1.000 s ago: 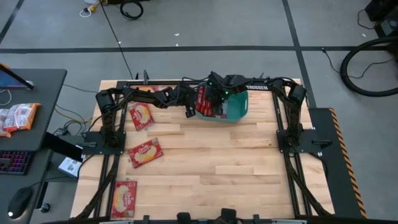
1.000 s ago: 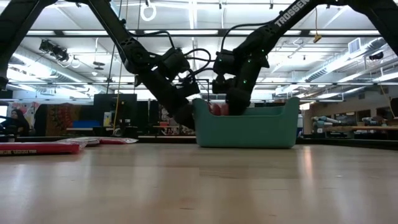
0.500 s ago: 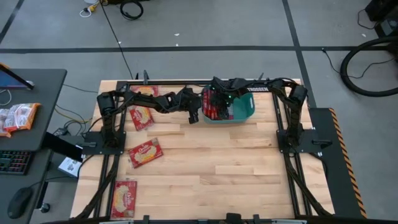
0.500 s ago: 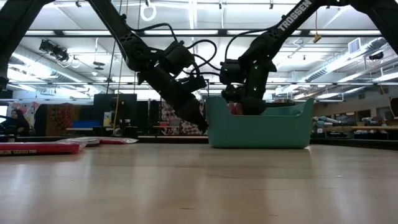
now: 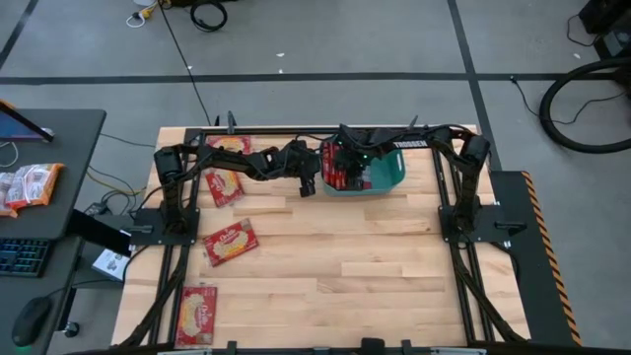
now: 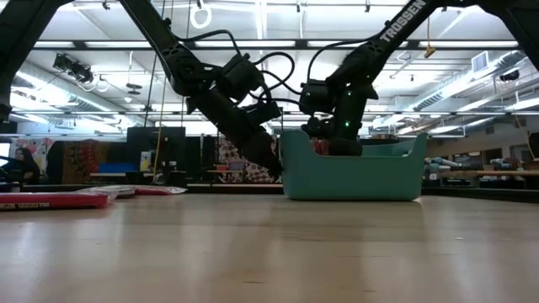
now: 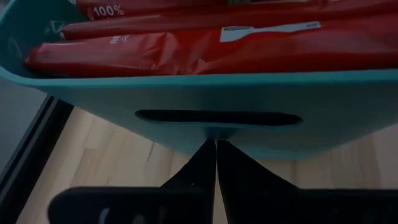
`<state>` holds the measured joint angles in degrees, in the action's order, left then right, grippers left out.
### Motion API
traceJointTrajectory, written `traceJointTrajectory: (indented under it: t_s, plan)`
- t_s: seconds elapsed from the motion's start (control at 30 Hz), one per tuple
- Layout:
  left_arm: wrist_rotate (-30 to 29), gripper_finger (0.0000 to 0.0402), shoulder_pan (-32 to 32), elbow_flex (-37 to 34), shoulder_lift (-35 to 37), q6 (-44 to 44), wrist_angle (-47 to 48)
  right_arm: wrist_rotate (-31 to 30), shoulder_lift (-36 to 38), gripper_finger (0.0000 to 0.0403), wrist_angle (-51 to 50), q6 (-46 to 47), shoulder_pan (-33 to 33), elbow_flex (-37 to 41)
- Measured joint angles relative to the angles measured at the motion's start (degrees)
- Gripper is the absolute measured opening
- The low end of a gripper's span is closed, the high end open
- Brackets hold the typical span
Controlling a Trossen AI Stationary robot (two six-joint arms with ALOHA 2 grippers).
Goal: Sort popcorn bags into baskets
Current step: Put the popcorn bag into the bin
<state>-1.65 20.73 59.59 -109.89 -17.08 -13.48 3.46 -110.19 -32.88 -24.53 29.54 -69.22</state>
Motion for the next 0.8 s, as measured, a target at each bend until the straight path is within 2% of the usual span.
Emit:
traceJointTrajectory:
  t_s: [0.2, 0.47, 0.6, 0.7, 0.8]
  plan:
    - [-0.88, 0.0020, 0.26, 0.08, 0.00, 0.36, -0.32, -1.72, 5.29, 0.0005, -2.03, 0.59, 0.04, 0.56]
    - [-1.14, 0.0020, 1.75, 0.13, 0.00, 3.01, -1.19, 7.44, 18.94, 0.0003, -0.01, 2.23, 4.62, 2.21]
    - [-1.19, 0.0020, 1.99, 0.13, 0.00, 3.01, -2.51, 6.26, 20.94, 0.0003, -0.25, 1.44, 6.45, 6.47]
    - [-1.27, 0.0020, 1.97, 0.13, 0.02, 3.01, -2.79, 4.07, 20.31, 0.0020, -0.64, 1.63, 6.43, 9.73]
    - [-1.27, 0.0020, 1.97, 0.13, 0.07, 3.01, -2.86, 3.60, 17.62, 0.0064, -0.82, 2.61, 4.67, 10.99]
